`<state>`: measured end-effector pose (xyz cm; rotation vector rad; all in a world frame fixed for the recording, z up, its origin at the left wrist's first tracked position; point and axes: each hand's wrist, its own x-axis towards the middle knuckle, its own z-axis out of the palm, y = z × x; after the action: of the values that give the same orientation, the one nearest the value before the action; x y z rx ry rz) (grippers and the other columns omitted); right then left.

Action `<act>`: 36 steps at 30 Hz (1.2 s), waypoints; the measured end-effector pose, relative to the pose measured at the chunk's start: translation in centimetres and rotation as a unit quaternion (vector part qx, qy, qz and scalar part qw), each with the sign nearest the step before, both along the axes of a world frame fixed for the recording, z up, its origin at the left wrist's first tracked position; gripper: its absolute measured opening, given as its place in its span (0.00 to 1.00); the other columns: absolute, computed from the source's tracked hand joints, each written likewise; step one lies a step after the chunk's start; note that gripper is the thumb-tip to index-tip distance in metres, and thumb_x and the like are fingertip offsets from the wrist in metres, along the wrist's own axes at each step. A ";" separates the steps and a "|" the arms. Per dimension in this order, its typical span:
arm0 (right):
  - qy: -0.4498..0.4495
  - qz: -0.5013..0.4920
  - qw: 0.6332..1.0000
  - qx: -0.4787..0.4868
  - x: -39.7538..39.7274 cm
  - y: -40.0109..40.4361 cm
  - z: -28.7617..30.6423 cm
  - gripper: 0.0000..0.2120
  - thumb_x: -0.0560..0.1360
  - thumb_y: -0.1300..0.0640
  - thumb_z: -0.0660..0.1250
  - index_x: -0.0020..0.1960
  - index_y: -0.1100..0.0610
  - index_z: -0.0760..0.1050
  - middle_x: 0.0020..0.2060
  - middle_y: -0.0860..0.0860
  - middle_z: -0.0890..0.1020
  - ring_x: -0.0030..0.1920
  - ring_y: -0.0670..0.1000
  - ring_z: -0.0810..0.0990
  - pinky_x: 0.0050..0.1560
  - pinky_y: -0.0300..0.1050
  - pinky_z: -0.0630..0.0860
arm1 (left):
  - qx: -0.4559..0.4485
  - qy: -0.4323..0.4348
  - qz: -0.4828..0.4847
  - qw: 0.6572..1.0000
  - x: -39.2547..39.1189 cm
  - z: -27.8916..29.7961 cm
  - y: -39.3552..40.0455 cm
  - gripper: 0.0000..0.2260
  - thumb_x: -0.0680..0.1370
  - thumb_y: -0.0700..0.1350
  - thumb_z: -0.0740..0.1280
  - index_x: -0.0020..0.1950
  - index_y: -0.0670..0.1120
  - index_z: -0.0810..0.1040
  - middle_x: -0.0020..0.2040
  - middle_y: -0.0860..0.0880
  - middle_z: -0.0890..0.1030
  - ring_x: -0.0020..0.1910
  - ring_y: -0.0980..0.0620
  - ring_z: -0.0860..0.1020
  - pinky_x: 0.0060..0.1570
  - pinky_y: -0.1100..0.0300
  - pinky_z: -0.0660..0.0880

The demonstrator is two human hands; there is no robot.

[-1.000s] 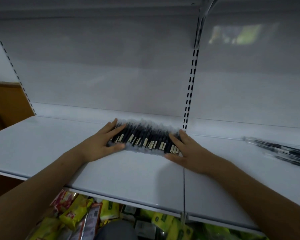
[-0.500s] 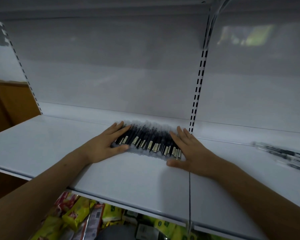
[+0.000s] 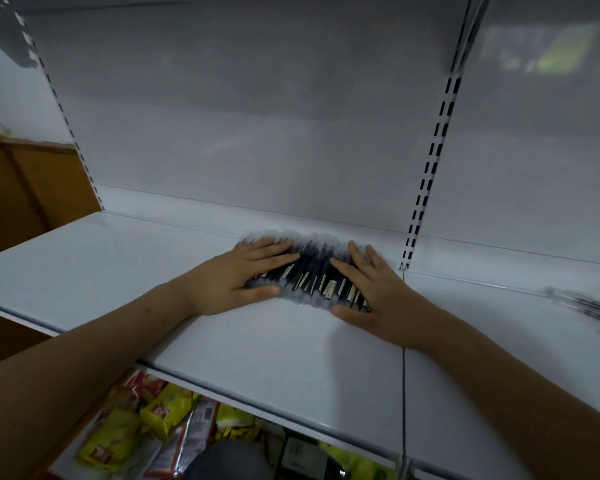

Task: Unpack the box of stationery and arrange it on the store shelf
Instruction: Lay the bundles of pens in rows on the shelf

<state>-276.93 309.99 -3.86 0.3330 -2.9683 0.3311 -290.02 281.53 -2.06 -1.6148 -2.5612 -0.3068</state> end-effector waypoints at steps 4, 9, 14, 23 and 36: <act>-0.009 0.001 1.000 0.006 0.0 -0.1 0.2 0.43 0.70 0.23 0.49 0.77 0.38 0.36 0.76 0.44 0.32 0.76 0.51 0.30 0.77 0.54 0.40 | -0.017 0.023 -0.001 1.000 -0.2 -0.1 -0.1 0.27 0.83 0.62 0.54 0.80 0.62 0.49 0.81 0.60 0.46 0.79 0.57 0.44 0.78 0.50 0.49; 0.015 0.007 0.999 -0.032 1.1 -0.4 1.2 0.43 0.72 0.24 0.49 0.78 0.40 0.36 0.77 0.44 0.32 0.75 0.46 0.29 0.77 0.50 0.36 | -0.050 0.063 0.027 0.996 1.1 0.7 -0.3 0.30 0.81 0.68 0.49 0.80 0.61 0.45 0.81 0.58 0.44 0.80 0.53 0.41 0.78 0.46 0.45; 0.162 -0.018 0.984 -0.067 4.9 1.0 2.7 0.30 0.80 0.39 0.57 0.76 0.53 0.62 0.76 0.49 0.63 0.75 0.49 0.61 0.74 0.49 0.60 | 0.163 0.115 0.045 0.979 5.7 2.4 1.3 0.24 0.82 0.58 0.55 0.74 0.47 0.69 0.74 0.48 0.69 0.72 0.49 0.68 0.69 0.52 0.68; 0.242 -0.239 0.940 0.017 16.1 16.2 7.0 0.15 0.79 0.52 0.63 0.63 0.58 0.74 0.56 0.53 0.78 0.55 0.55 0.76 0.50 0.47 0.74 | 0.169 -0.037 -0.123 0.977 15.8 0.7 16.5 0.12 0.81 0.54 0.58 0.60 0.57 0.78 0.57 0.62 0.74 0.58 0.64 0.73 0.56 0.70 0.69; 0.108 -0.386 0.916 0.007 23.6 23.1 1.1 0.21 0.76 0.40 0.64 0.64 0.51 0.74 0.56 0.50 0.77 0.56 0.53 0.74 0.57 0.45 0.70 | 0.071 -0.048 0.019 0.996 18.2 -0.9 31.7 0.16 0.80 0.53 0.59 0.67 0.54 0.72 0.64 0.50 0.70 0.65 0.47 0.65 0.63 0.52 0.63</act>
<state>-253.29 333.08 -2.79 -0.7415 -2.6093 0.1542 -271.87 313.27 -3.00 -1.5357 -2.5692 -0.5635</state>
